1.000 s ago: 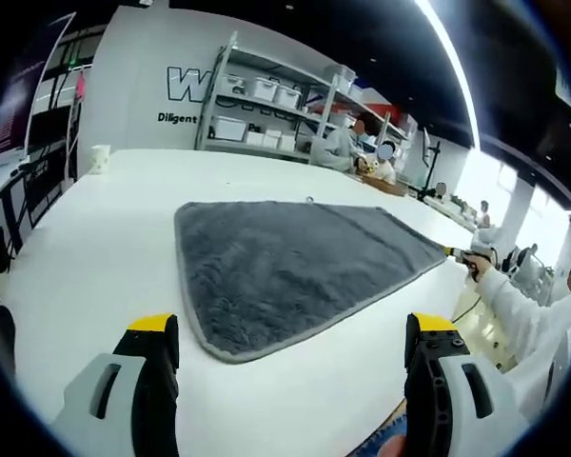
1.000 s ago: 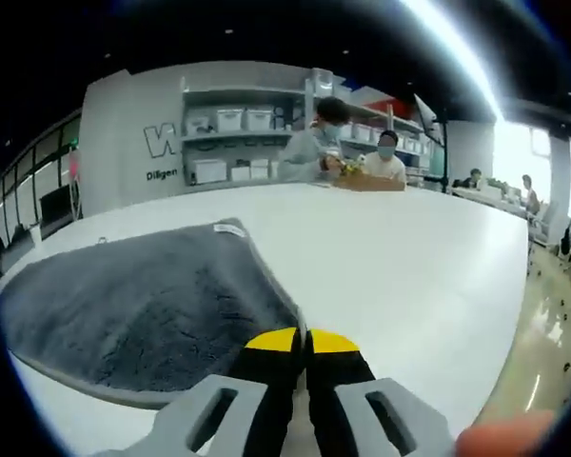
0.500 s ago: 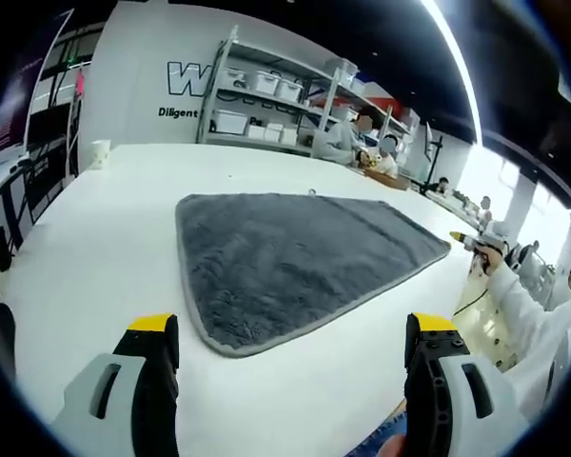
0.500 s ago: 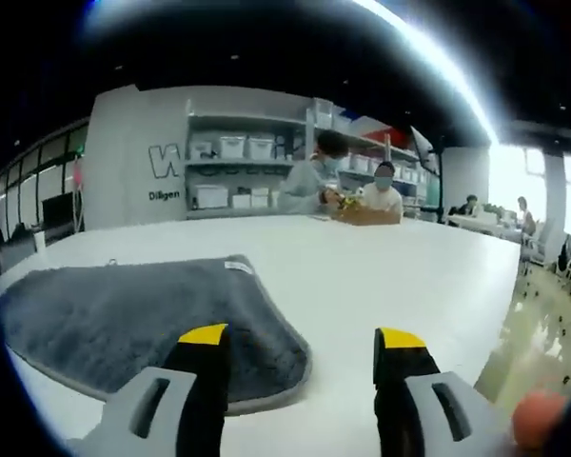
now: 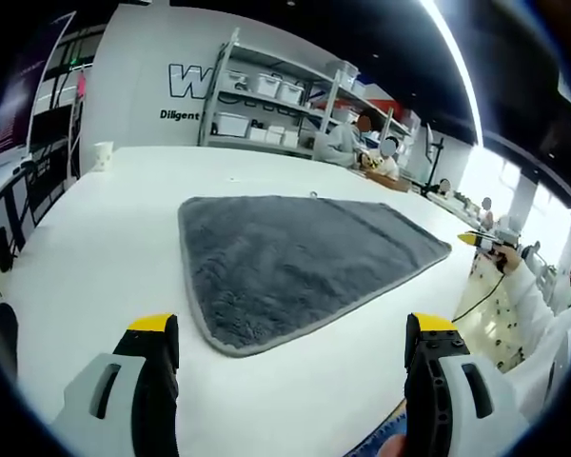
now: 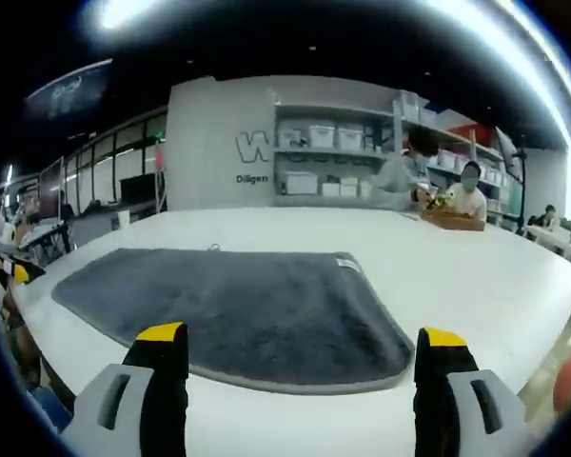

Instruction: Open the folded towel by lifting each exposed corner and separating the folded layers until the towel lies flat within the target outline without major curled edges

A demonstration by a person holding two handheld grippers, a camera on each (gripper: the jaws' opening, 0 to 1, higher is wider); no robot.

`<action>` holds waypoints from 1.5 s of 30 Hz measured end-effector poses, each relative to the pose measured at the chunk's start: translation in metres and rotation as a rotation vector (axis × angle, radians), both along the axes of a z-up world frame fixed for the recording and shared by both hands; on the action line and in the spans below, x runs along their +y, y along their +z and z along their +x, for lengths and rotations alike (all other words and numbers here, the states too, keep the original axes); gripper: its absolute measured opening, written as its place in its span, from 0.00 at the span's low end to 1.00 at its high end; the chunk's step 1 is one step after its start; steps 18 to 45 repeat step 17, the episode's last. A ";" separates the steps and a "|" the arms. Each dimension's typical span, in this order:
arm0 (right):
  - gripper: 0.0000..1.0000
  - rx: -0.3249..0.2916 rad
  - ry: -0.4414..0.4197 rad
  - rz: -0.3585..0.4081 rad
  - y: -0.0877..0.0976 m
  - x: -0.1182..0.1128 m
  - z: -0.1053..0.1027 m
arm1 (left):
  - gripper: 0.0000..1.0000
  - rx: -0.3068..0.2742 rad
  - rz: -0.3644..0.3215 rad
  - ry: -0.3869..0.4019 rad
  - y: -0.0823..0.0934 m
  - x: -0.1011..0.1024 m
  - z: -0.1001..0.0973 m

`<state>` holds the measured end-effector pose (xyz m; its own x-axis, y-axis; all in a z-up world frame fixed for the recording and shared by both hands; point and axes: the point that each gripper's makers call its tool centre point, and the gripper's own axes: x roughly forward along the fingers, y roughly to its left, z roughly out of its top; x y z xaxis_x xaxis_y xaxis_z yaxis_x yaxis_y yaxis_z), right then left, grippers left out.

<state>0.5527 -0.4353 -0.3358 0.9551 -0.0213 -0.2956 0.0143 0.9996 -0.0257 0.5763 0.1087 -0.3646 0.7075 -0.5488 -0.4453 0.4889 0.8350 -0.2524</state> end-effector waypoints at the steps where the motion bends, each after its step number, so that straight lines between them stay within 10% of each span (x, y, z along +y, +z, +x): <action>1: 0.99 0.002 0.009 -0.013 0.001 0.003 0.000 | 0.98 0.000 -0.001 0.001 0.000 0.001 0.000; 45: 0.99 0.008 0.039 -0.001 -0.004 0.020 0.004 | 0.98 0.000 0.006 0.020 0.000 0.010 -0.002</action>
